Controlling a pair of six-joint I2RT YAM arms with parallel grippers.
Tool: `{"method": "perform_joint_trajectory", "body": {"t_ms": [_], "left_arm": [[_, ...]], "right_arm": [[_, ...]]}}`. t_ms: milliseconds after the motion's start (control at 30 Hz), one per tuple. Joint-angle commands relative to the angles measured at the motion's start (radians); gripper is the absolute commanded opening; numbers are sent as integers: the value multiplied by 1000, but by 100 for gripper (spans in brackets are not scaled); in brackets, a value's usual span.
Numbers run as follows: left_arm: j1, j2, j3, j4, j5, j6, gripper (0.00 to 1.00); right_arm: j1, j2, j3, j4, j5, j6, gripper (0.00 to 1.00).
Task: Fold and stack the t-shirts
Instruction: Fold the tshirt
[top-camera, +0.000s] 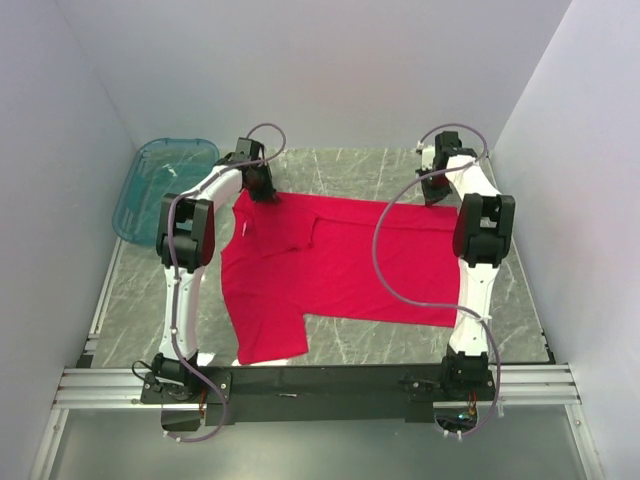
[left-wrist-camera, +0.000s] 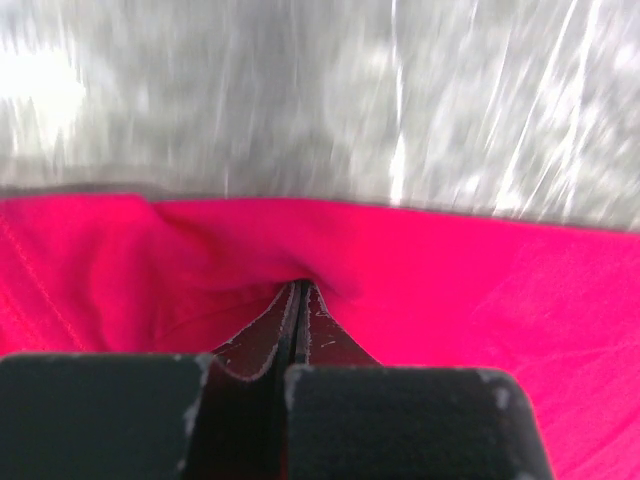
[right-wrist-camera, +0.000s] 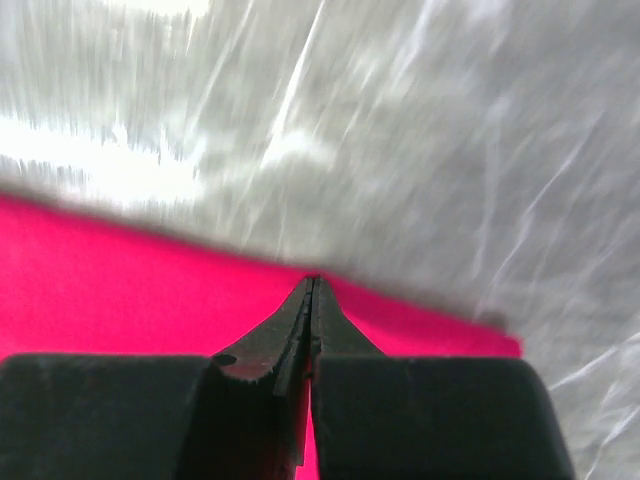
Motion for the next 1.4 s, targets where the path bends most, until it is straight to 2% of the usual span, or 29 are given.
{"method": "perform_joint_trajectory", "body": {"t_ms": [0,133,200,233,300,333,367,467,500,533,600,667,733,800,833,867,933,967,1067,1200,1367], "left_arm": [[22,112,120,-61,-4,-50,1],[32,178,252,-75,22,-107,0],[37,186,262,-47,43,-119,1],[38,179,248,-28,49,-130,1],[38,143,234,25,59,-135,11],[38,125,217,39,62,-136,16],[38,85,210,51,66,-135,26],[38,-28,156,118,100,-124,42],[38,-62,139,153,131,-118,45],[38,-97,104,170,143,-101,47],[38,-218,53,209,166,-83,53],[38,-354,-27,244,180,-28,57],[38,-454,-126,264,130,23,59],[38,-625,-218,295,71,51,66],[38,-739,-317,316,1,74,68],[38,-798,-367,325,-28,81,75],[45,-904,-508,339,-65,104,79],[46,-997,-552,338,-90,109,83],[52,-1151,-691,298,-111,128,84],[54,-1288,-839,235,-134,146,84],[52,-1426,-929,189,-150,152,84]], "right_arm": [[11,54,176,-56,27,64,3],[15,133,351,-70,30,107,3],[15,102,356,-53,3,114,4],[13,75,315,-38,-11,114,4],[11,-43,240,33,-40,105,11],[8,-88,151,54,-55,99,15],[2,-134,105,88,-81,88,23],[-19,-310,-78,94,-288,10,37],[-25,-382,-127,84,-353,-45,40],[-30,-412,-214,64,-478,-80,42],[-32,-459,-294,-37,-551,-201,42],[-22,-464,-377,-210,-614,-341,42],[10,-496,-531,-200,-551,-387,42],[30,-559,-647,-72,-432,-361,42],[31,-577,-725,-3,-404,-351,42],[31,-585,-748,16,-366,-341,41],[27,-587,-783,40,-336,-314,41],[27,-588,-794,65,-323,-308,41],[27,-579,-819,100,-270,-292,41],[19,-533,-807,108,-221,-285,40],[-15,-464,-747,81,-221,-274,40]]}}
